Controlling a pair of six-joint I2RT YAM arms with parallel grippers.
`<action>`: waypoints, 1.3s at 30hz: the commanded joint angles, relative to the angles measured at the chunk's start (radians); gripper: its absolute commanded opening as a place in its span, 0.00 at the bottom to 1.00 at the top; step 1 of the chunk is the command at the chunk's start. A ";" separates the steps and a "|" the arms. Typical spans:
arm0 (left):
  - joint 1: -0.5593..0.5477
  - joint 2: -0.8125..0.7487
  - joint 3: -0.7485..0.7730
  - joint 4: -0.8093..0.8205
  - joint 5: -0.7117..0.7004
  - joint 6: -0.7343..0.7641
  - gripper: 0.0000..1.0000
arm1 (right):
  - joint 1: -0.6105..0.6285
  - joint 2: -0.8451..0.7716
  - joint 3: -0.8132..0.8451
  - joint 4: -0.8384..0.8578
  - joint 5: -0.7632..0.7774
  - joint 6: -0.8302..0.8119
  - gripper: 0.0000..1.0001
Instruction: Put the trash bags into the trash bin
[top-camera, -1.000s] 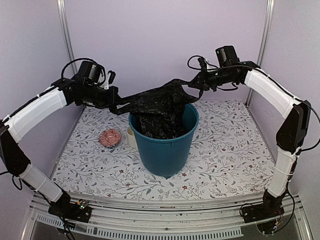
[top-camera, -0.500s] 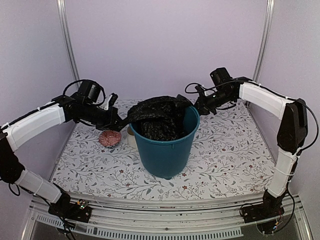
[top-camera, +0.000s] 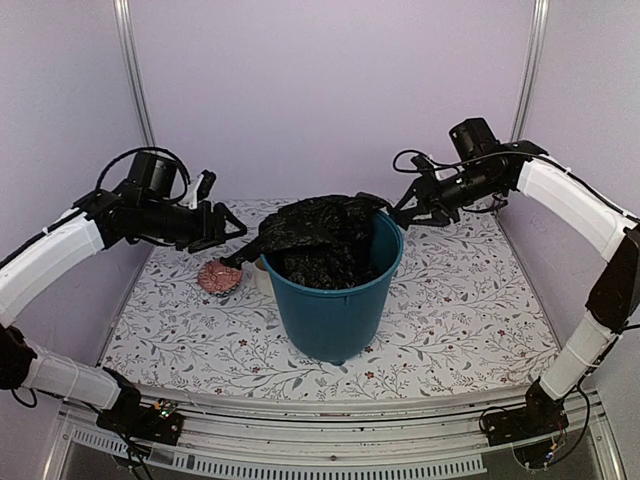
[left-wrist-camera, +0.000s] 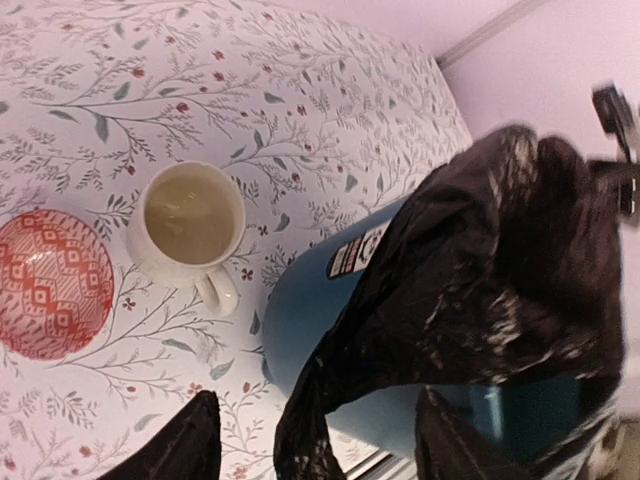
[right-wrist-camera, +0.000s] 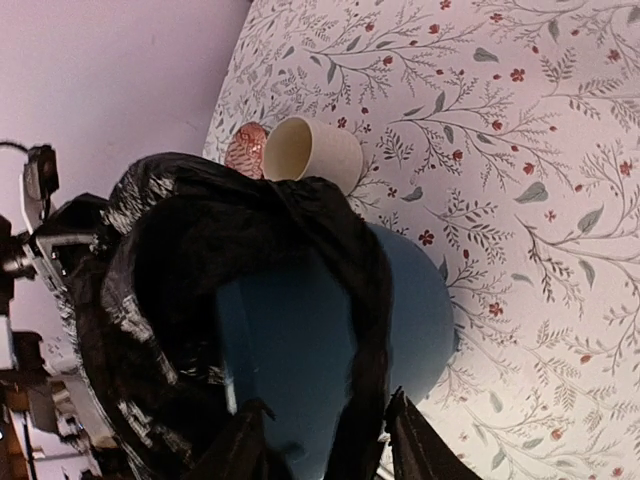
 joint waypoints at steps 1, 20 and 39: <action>0.031 -0.080 0.086 -0.080 -0.128 0.007 0.71 | -0.019 -0.097 0.068 -0.159 0.054 -0.033 0.50; -0.114 -0.111 0.171 -0.013 0.178 0.389 0.65 | 0.162 -0.092 0.118 -0.028 0.297 -0.423 0.50; -0.214 -0.024 0.167 -0.067 0.174 0.504 0.49 | 0.203 0.010 0.177 -0.016 0.365 -0.493 0.34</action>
